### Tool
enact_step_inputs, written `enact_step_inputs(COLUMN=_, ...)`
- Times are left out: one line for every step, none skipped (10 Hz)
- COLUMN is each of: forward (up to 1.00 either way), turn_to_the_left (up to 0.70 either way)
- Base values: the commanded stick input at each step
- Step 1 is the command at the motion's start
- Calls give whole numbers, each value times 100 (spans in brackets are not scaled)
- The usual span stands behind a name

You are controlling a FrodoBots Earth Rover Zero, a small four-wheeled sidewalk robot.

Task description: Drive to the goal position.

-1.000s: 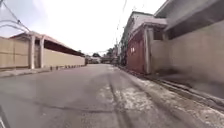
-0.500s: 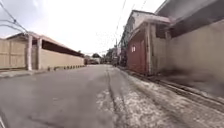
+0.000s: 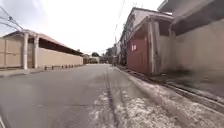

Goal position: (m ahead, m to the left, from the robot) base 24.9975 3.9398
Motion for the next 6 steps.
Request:
enact_step_inputs(forward=70, turn_to_the_left=4)
enact_step_inputs(forward=70, turn_to_the_left=4)
enact_step_inputs(forward=70, turn_to_the_left=4)
enact_step_inputs(forward=70, turn_to_the_left=4)
enact_step_inputs(forward=70, turn_to_the_left=4)
enact_step_inputs(forward=70, turn_to_the_left=4)
